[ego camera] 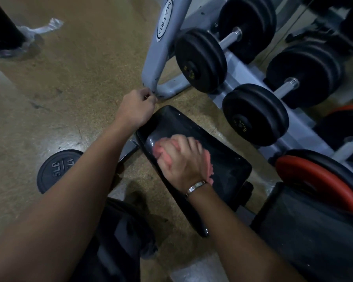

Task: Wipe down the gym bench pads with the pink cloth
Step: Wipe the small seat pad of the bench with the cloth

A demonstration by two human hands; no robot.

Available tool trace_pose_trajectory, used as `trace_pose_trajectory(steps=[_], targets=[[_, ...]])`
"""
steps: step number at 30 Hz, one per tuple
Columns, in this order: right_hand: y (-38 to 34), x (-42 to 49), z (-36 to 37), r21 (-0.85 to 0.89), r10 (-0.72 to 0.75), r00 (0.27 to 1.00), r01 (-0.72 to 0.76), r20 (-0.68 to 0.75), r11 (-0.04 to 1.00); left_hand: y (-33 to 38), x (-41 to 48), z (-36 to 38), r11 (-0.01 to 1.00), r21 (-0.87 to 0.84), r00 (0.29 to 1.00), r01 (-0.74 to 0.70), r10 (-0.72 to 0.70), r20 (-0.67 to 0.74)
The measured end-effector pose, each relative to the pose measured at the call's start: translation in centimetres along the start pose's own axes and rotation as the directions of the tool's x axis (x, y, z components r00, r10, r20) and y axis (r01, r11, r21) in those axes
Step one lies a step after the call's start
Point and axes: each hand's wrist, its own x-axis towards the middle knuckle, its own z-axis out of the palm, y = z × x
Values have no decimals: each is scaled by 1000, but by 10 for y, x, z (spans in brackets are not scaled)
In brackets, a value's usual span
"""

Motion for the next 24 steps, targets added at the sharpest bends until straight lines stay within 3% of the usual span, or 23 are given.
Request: trace_pose_trajectory(steps=[2,6,7,9,11,15,16,17,19,21,24], targets=[[-8,-16,1,-6,33,998,-34,-48,999,1,-4,2,1000,10,1000,-24,24,3],[21,-46,-4,39,-284,958,282,45,959,2,-12,9,990,104,995,-97,98,0],[31,-48,-6,37,-262,963,261,59,965,3,-14,10,985,121,992,-120,122,-14],[39,-54,-9,17,-37,998,37,44,999,7,-22,13,975,131,981,-182,190,-49],[32,-63,-12,50,163,985,-166,59,985,11,-32,17,953,170,961,-250,266,-76],[19,-84,-34,192,200,947,-251,250,949,22,-61,41,920,205,942,-334,332,45],[22,-89,-41,299,251,922,-338,295,892,24,-69,50,915,197,936,-352,342,86],[23,-93,-51,444,325,884,-453,337,773,27,-77,58,917,161,929,-364,346,132],[32,-99,-70,718,476,782,-592,403,365,37,-96,72,952,-20,915,-306,300,270],[41,-104,-87,843,582,698,-536,417,39,46,-118,82,964,-243,855,-107,214,473],[53,-114,-109,888,649,610,-370,455,-274,57,-150,95,911,-355,698,210,114,707]])
